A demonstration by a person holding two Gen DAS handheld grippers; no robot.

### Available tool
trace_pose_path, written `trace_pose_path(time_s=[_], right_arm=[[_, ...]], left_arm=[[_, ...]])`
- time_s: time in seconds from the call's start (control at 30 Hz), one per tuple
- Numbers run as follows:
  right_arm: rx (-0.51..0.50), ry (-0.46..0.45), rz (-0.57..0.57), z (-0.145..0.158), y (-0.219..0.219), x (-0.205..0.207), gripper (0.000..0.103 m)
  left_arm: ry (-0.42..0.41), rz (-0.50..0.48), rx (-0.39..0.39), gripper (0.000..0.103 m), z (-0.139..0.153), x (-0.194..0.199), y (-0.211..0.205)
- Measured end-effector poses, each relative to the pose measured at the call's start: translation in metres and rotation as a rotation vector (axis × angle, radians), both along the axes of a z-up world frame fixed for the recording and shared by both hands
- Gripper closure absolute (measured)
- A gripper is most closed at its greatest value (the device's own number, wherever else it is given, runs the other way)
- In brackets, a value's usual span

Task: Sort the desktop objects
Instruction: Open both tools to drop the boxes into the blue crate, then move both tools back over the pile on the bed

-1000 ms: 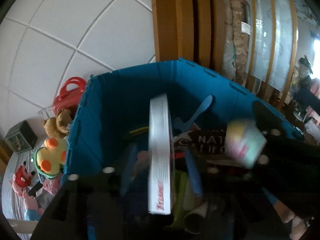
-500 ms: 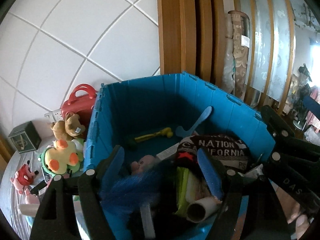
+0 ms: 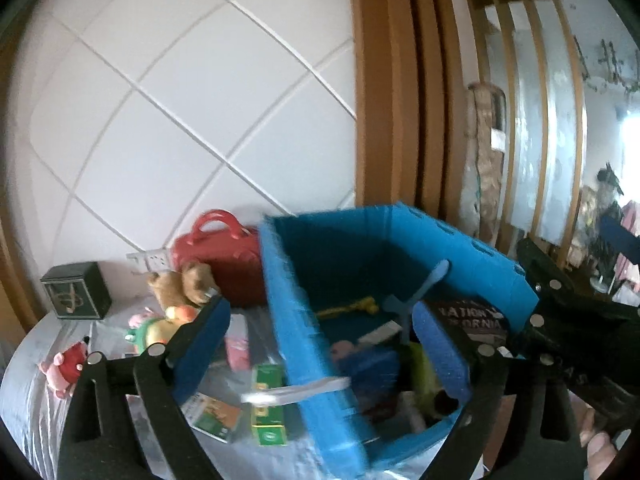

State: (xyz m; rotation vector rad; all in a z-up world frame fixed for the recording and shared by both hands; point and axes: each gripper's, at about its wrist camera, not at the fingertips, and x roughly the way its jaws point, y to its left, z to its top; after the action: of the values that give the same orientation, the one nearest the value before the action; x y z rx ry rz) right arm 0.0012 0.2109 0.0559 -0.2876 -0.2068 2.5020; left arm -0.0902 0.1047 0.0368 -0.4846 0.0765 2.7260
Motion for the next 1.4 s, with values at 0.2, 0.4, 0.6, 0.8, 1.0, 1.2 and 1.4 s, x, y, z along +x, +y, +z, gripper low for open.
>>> trace_pose_path(time_s=[0.2, 0.4, 0.6, 0.8, 1.0, 1.2, 1.4], right_arm=[[0.018, 0.027, 0.051, 0.002, -0.101, -0.01, 0.0], [0.004, -0.003, 0.137, -0.008, -0.205, -0.039, 0.0], [0.02, -0.088, 0.197, -0.023, -0.273, -0.066, 0.0], [-0.001, -0.162, 0.275, -0.049, -0.297, -0.097, 0.0], [-0.146, -0.383, 0.355, -0.111, -0.28, -0.158, 0.0], [-0.217, -0.545, 0.396, -0.182, -0.257, -0.208, 0.0], [-0.289, -0.674, 0.418, -0.239, -0.229, -0.251, 0.0]], left_arm=[[-0.012, 0.046, 0.035, 0.009, -0.004, -0.005, -0.106], [-0.026, 0.111, 0.025, 0.009, -0.013, -0.013, -0.212], [-0.123, 0.18, 0.013, 0.009, -0.041, -0.03, -0.296], [-0.185, 0.261, -0.014, 0.01, -0.074, -0.05, -0.348], [-0.303, 0.305, -0.048, 0.015, -0.118, -0.081, -0.36], [-0.49, 0.321, -0.09, 0.015, -0.185, -0.124, -0.341], [-0.634, 0.319, -0.13, 0.02, -0.242, -0.168, -0.32]])
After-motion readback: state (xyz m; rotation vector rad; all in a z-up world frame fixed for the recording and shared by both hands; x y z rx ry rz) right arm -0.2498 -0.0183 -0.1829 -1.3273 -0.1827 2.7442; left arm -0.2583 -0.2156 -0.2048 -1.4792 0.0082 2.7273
